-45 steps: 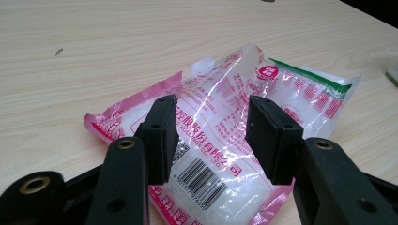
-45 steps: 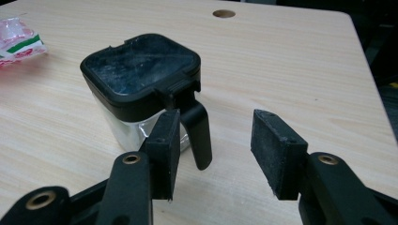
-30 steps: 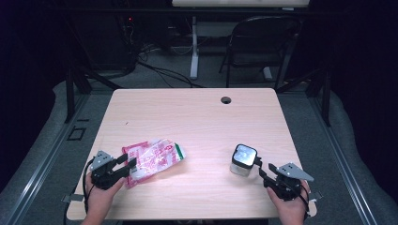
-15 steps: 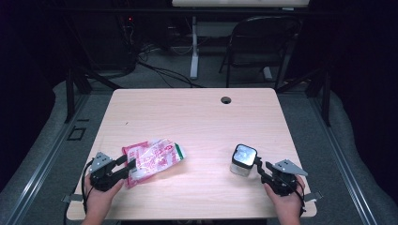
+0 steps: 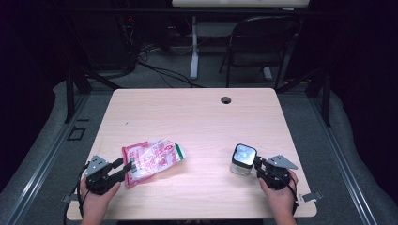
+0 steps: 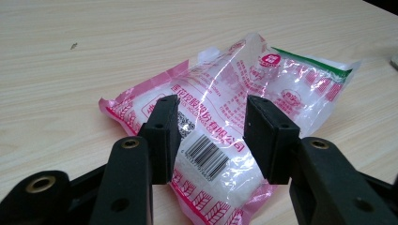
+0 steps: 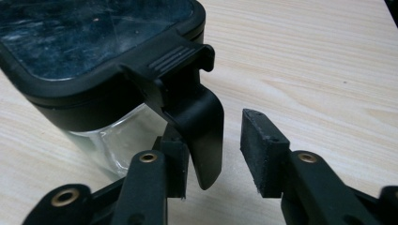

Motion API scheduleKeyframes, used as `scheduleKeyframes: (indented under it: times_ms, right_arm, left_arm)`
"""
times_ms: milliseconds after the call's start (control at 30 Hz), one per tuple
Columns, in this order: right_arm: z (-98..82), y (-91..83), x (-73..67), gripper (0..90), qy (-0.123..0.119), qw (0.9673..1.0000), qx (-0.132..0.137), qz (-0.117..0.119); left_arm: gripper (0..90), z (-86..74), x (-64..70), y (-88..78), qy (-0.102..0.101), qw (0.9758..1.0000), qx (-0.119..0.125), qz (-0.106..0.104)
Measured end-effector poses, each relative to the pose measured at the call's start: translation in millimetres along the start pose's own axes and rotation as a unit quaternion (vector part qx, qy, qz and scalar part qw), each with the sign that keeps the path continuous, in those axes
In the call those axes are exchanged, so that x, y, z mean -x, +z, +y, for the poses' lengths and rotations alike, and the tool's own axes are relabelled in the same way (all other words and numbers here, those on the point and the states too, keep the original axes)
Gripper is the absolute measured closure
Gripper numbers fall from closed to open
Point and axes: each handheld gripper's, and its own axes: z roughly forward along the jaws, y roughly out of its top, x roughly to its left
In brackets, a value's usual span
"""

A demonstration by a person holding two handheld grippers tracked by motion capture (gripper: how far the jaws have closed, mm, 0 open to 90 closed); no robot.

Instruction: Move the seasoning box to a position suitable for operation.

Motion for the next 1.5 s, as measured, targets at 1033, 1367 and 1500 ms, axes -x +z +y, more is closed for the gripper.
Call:
scheduleKeyframes:
  times_ms: [1033, 1367, 1500]
  right_arm:
    - [11.1, 11.7, 6.1, 82.5, -0.009, 0.9988, 0.001, -0.047]
    - [14.0, 10.0, 4.8, 84.8, -0.016, 0.9981, 0.020, -0.055]
    - [15.3, 8.7, 1.8, 84.4, -0.018, 0.9982, 0.024, -0.053]
  left_arm:
    - [55.8, -8.5, -5.3, -15.2, -0.007, 0.9999, 0.001, 0.015]
    - [55.8, -8.3, -4.0, -14.9, -0.001, 0.9999, 0.005, 0.013]
    - [55.8, -8.0, -2.4, -14.8, 0.002, 0.9999, 0.007, 0.013]
